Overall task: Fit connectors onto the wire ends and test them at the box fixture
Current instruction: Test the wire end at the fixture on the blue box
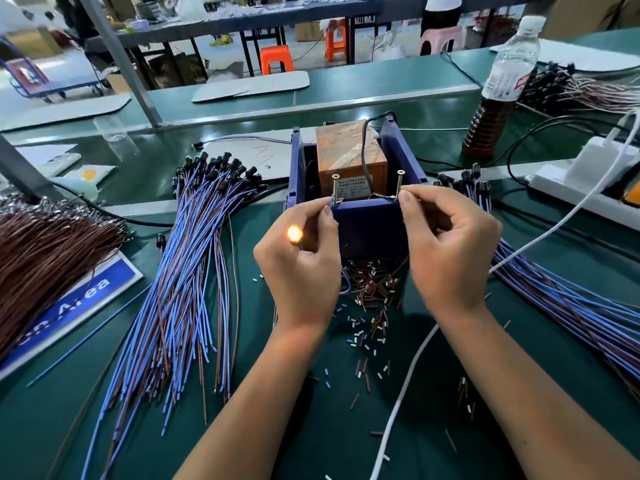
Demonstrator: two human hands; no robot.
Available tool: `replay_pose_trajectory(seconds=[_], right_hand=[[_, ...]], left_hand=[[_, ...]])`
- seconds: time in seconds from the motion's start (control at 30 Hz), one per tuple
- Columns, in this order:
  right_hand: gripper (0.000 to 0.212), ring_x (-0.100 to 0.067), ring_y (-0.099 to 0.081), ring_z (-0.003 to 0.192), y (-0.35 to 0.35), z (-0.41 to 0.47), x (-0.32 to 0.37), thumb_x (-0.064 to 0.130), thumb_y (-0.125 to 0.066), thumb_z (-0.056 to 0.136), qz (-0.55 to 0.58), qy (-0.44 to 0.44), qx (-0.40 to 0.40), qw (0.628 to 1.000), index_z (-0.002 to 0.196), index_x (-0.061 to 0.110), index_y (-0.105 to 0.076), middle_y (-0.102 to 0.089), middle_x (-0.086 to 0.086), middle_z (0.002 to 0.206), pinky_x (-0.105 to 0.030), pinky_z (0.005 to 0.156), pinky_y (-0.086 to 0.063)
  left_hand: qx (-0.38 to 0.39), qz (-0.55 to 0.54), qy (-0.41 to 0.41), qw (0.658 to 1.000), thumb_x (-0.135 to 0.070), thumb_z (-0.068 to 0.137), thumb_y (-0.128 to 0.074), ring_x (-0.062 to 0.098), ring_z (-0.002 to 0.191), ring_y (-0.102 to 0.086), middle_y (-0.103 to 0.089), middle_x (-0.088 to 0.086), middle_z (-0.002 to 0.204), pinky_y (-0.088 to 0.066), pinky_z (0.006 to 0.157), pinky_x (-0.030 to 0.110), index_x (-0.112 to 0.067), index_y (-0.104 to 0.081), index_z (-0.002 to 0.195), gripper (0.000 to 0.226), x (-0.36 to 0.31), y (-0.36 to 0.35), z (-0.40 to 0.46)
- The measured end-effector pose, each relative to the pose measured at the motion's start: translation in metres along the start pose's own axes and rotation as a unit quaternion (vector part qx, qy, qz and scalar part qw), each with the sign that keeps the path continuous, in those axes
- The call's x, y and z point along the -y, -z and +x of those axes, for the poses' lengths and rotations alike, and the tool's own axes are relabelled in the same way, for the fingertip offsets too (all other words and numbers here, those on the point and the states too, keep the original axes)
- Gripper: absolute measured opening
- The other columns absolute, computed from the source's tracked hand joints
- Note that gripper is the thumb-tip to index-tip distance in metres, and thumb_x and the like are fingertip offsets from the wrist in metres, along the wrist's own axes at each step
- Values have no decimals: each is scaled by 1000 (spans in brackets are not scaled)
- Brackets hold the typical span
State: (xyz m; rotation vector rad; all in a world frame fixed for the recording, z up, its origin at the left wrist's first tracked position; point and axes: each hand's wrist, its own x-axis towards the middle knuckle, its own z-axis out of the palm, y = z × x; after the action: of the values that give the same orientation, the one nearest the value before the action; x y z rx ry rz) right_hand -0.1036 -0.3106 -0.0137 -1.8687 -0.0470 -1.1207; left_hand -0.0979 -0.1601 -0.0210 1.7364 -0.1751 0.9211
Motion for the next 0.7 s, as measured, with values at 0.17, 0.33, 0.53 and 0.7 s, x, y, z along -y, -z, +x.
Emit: replay_pose_trajectory(seconds=[0.17,0.33,0.53,0.7], right_hand=[[14,-9,-70,79,1,0,1,13,-68,100,1,-2,9,1000,102,5,-80,-76,-1,90,-24,70,-55],[14,-11,-69,80,3,-2,2,9,-67,99,1,1,21,1000,104,5,-80,-76,-1,91,-26,71,-55],[14,-10,-69,79,4,-2,0,9,-67,99,7,4,24,1000,105,6,-80,-75,0,91,-28,69,-56],[14,-10,-70,81,10,-2,-2,11,-67,100,33,-43,15,998,104,8,-80,-76,2,90,-27,71,-56]], left_hand=[[-2,3,26,1000,-12,97,-65,15,75,-72,-75,-3,85,-59,68,44,-24,-74,99,15,-3,0,-2],[2,-3,35,999,-10,98,-65,18,71,-71,-75,0,84,-59,64,47,-12,-77,99,13,-2,1,-2],[0,-13,27,1000,-12,98,-64,16,72,-71,-75,-2,83,-59,63,47,-17,-77,99,13,0,-1,-2],[-21,-56,-3,998,-6,98,-64,33,65,-64,-71,5,78,-51,58,50,-18,-73,97,15,-12,1,-7]])
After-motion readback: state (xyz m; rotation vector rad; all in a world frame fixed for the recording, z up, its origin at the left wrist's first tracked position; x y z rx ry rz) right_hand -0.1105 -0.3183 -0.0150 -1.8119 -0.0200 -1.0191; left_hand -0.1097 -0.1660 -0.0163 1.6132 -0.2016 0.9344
